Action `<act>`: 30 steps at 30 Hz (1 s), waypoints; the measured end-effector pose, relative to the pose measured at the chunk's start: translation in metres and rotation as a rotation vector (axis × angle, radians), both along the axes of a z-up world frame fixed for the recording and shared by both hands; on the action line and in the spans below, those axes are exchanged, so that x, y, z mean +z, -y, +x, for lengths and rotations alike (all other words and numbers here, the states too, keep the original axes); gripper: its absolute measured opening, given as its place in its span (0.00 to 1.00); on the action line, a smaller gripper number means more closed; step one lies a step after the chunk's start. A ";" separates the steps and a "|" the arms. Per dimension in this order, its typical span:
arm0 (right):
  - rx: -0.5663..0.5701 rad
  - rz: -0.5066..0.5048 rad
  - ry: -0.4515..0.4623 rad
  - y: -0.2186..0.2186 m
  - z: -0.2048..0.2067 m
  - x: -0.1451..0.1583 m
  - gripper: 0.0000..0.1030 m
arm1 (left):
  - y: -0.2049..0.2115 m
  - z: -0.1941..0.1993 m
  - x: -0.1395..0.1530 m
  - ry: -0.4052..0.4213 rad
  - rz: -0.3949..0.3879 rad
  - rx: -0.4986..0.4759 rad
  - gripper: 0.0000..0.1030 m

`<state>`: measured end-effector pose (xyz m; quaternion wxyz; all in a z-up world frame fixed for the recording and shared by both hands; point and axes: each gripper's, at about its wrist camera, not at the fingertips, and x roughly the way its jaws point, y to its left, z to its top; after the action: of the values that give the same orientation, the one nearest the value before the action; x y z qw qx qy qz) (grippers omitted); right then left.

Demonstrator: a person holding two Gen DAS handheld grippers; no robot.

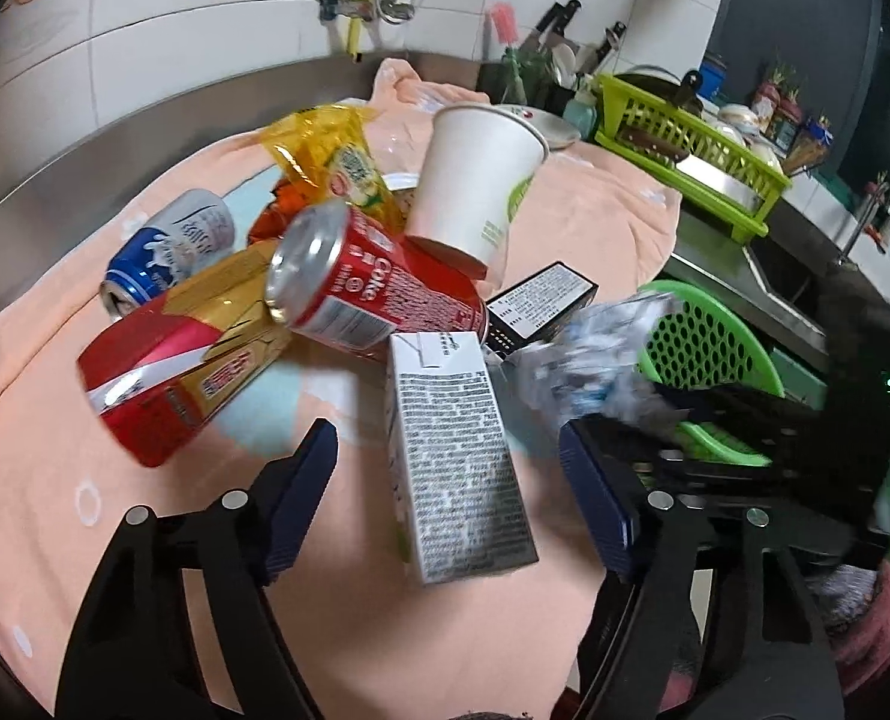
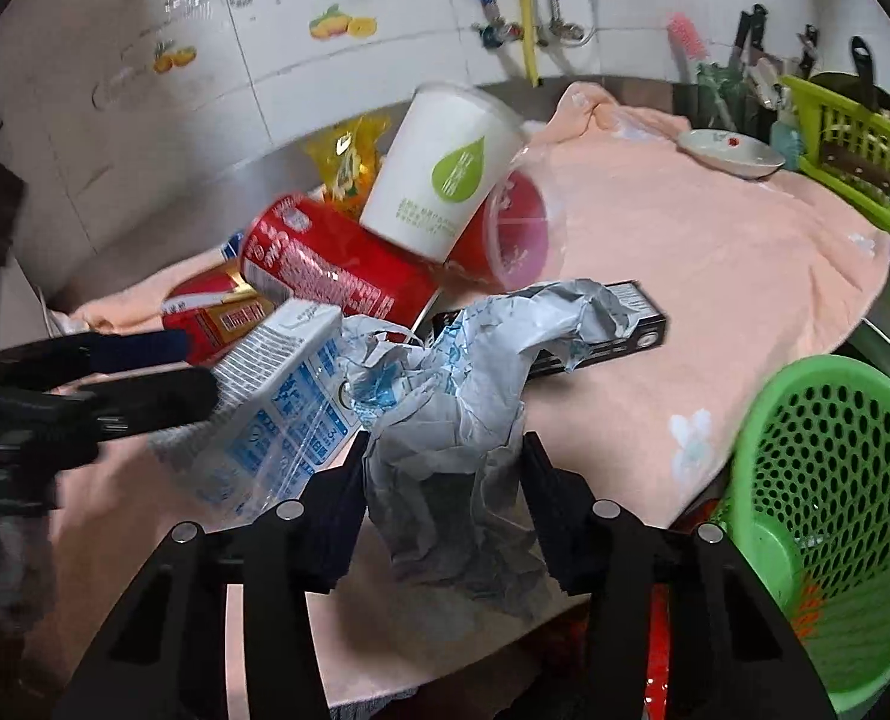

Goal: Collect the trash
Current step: 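Carry the foil over the green basket and open the right gripper while the left gripper grasps the white carton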

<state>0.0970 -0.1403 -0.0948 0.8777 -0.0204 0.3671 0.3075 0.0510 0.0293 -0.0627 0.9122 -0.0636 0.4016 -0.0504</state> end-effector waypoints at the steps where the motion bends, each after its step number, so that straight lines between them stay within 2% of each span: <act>1: -0.020 0.003 0.012 0.008 -0.003 0.004 0.46 | 0.003 0.003 -0.002 -0.005 0.013 0.001 0.72; 4: -0.106 0.010 0.023 0.037 -0.005 0.012 0.46 | 0.008 0.012 -0.006 -0.019 0.040 0.001 0.69; 8: -0.260 -0.058 0.053 0.078 0.005 0.012 0.46 | 0.012 0.021 -0.011 -0.037 0.056 0.007 0.69; 13: -0.412 -0.129 0.016 0.133 0.032 -0.001 0.47 | 0.014 0.027 -0.018 -0.066 0.072 0.017 0.55; 15: -0.460 -0.150 0.012 0.148 0.043 -0.008 0.47 | 0.012 0.027 -0.020 -0.072 0.067 0.024 0.52; 16: -0.475 -0.161 -0.001 0.155 0.049 -0.013 0.47 | 0.011 0.028 -0.021 -0.074 0.066 0.026 0.46; 17: -0.489 -0.162 -0.019 0.161 0.053 -0.018 0.48 | 0.011 0.028 -0.022 -0.080 0.063 0.028 0.44; 20: -0.508 -0.141 -0.046 0.177 0.062 -0.025 0.53 | 0.010 0.027 -0.021 -0.077 0.064 0.030 0.43; 22: -0.533 -0.143 -0.052 0.182 0.065 -0.027 0.66 | 0.009 0.025 -0.020 -0.074 0.063 0.028 0.41; 24: -0.547 -0.140 -0.041 0.186 0.066 -0.027 0.71 | 0.011 0.022 -0.018 -0.067 0.069 0.025 0.40; 30: -0.567 -0.123 -0.026 0.198 0.061 -0.025 0.75 | 0.019 0.013 -0.005 -0.033 0.088 -0.009 0.40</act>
<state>0.1580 -0.3378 -0.1200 0.9209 0.0338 0.3874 0.0270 0.0643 0.0103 -0.0675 0.9071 -0.0223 0.4188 -0.0358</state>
